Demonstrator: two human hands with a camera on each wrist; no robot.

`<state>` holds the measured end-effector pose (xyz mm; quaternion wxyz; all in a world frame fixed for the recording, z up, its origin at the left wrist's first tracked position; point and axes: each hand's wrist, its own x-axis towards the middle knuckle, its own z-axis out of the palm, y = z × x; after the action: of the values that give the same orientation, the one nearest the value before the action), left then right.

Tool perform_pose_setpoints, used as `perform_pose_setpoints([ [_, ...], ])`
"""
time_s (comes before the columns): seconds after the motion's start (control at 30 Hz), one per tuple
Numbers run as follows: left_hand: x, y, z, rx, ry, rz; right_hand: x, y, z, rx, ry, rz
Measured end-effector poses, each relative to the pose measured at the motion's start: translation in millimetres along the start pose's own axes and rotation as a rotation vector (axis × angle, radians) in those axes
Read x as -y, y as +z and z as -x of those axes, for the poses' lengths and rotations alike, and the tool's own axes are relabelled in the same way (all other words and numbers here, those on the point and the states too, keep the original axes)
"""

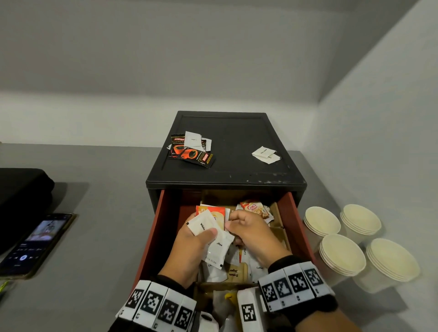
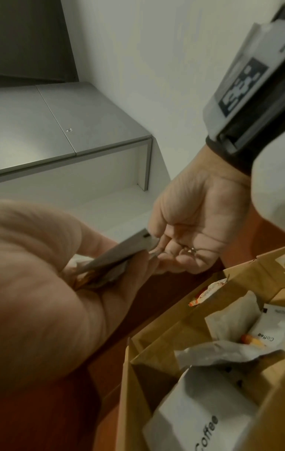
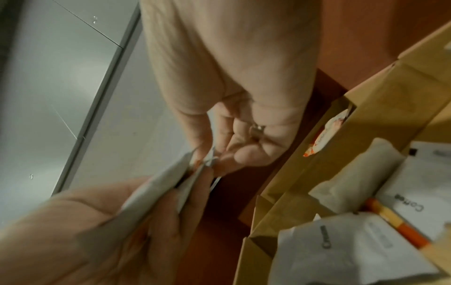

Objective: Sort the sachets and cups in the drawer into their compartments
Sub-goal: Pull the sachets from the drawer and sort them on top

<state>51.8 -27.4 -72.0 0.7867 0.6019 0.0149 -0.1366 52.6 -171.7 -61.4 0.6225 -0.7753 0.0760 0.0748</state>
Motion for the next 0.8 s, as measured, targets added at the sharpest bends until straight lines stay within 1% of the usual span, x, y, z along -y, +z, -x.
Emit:
perform_pose_setpoints([
  [0.13,0,0,0,0.018,-0.021,-0.018,3,-10,-1,-0.06,0.015,-0.053],
  [0.2,0,1,0,0.033,-0.033,-0.036,4,-13,0,-0.049,0.022,-0.084],
  [0.3,1,2,2,0.065,-0.046,-0.029,4,-11,1,-0.029,0.013,-0.066],
  [0.37,0,2,3,0.071,-0.048,-0.02,4,-12,0,-0.095,0.022,-0.071],
  [0.47,-1,1,2,0.013,-0.036,0.005,1,-19,-4,-0.245,0.05,-0.236],
  [0.53,-2,0,1,-0.04,-0.025,0.02,0,-24,-5,-0.298,0.054,-0.331],
  [0.63,-1,-1,-1,-0.087,-0.016,0.032,0,-26,-5,-0.319,0.054,-0.364],
  [0.8,-1,-2,-1,-0.101,-0.017,0.039,-2,-24,-6,-0.324,0.059,-0.342],
])
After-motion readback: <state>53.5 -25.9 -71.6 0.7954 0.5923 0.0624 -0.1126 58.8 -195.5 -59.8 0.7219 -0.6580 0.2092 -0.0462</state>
